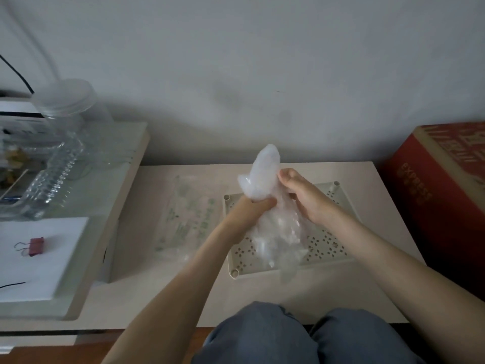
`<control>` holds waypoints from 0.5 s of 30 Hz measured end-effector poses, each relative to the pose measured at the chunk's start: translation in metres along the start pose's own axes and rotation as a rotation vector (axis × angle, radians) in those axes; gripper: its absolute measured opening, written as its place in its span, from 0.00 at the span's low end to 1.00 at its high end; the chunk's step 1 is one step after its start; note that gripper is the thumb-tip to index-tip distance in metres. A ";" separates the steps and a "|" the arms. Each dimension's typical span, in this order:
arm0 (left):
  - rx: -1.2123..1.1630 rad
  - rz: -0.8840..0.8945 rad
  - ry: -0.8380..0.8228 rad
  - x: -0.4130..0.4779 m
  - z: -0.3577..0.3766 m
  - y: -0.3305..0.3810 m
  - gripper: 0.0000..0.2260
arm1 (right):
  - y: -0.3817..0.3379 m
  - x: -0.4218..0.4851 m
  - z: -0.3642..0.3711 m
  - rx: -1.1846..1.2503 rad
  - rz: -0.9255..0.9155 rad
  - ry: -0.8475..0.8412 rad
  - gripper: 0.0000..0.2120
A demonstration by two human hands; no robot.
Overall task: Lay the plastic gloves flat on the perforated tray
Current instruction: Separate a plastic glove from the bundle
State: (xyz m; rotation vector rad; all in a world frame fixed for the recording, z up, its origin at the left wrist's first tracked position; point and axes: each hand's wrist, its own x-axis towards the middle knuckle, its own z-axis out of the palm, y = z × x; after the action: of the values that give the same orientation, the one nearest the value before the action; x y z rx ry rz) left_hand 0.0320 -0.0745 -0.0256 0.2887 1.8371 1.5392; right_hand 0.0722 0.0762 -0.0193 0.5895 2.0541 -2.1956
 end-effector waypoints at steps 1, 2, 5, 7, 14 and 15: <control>-0.008 -0.011 0.031 0.001 -0.002 -0.002 0.09 | 0.002 0.000 -0.002 -0.098 -0.027 0.010 0.15; -0.009 -0.018 0.063 0.001 -0.005 -0.003 0.10 | 0.003 -0.001 -0.002 -0.198 -0.051 0.040 0.16; -0.031 -0.010 0.140 0.002 -0.013 -0.006 0.11 | 0.002 -0.003 0.006 -0.392 -0.096 0.113 0.20; -0.078 0.001 0.174 -0.001 -0.018 -0.002 0.11 | 0.000 -0.004 0.017 -0.433 -0.084 0.093 0.21; -0.037 -0.040 0.277 -0.025 -0.067 0.000 0.15 | -0.010 0.003 0.073 -0.945 -0.269 0.160 0.18; -0.030 -0.044 0.300 -0.030 -0.076 -0.001 0.17 | -0.012 0.004 0.085 -1.054 -0.299 0.144 0.14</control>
State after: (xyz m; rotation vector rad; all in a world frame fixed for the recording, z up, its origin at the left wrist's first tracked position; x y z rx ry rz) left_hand 0.0051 -0.1508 -0.0130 0.0012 2.0304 1.6481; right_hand 0.0459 -0.0042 -0.0073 0.3111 3.0468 -0.8466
